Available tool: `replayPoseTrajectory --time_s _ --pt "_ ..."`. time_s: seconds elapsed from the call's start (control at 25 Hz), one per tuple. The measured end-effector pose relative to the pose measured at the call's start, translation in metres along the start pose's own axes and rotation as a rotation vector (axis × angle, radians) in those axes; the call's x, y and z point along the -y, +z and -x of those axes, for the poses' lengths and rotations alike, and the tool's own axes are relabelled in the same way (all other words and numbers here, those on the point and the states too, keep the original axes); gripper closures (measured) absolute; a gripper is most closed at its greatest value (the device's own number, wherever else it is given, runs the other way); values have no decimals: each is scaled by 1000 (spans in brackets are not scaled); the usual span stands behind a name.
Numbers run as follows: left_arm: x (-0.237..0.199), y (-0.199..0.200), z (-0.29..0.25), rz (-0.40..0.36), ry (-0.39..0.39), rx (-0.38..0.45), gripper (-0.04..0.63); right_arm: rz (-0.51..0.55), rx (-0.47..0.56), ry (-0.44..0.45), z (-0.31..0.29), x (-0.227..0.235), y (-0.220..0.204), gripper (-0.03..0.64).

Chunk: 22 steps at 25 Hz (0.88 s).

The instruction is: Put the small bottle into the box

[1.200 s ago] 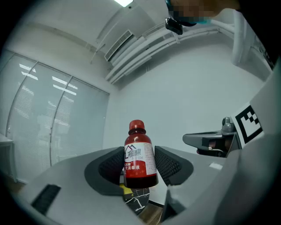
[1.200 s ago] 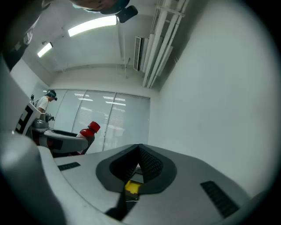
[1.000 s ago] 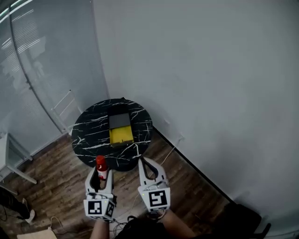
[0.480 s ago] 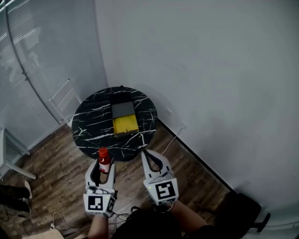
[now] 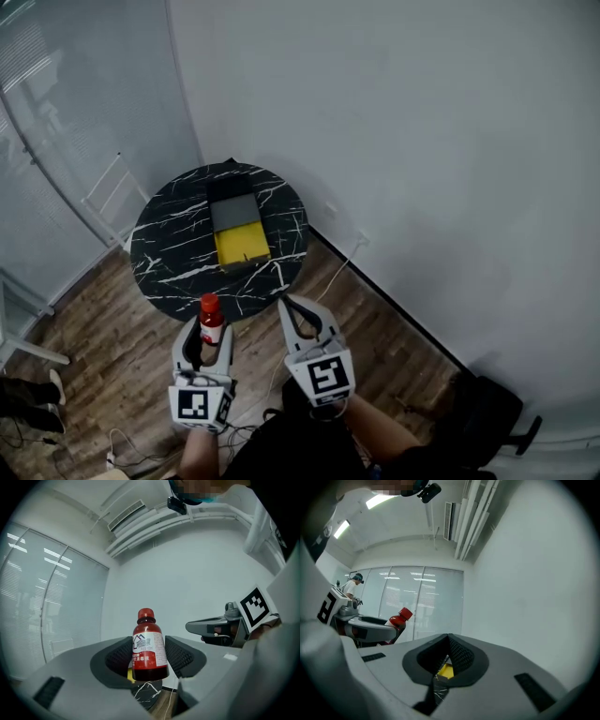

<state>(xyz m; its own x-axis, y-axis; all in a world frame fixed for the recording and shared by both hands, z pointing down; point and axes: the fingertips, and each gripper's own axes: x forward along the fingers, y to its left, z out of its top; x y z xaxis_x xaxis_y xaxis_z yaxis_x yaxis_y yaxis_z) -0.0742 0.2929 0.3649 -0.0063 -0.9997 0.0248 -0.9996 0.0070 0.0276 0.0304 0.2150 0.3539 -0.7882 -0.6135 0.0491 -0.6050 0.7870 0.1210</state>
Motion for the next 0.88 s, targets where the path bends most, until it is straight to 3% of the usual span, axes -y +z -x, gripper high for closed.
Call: replayPoseTrajectory --time_s 0.48,0.88 --pt "-39 -8 -113 -68 50 -104 383 -68 -7 79 -95 68 -17 621" --pt "-51 -33 -191 -140 65 -232 383 -164 -26 96 -135 137 -50 621"
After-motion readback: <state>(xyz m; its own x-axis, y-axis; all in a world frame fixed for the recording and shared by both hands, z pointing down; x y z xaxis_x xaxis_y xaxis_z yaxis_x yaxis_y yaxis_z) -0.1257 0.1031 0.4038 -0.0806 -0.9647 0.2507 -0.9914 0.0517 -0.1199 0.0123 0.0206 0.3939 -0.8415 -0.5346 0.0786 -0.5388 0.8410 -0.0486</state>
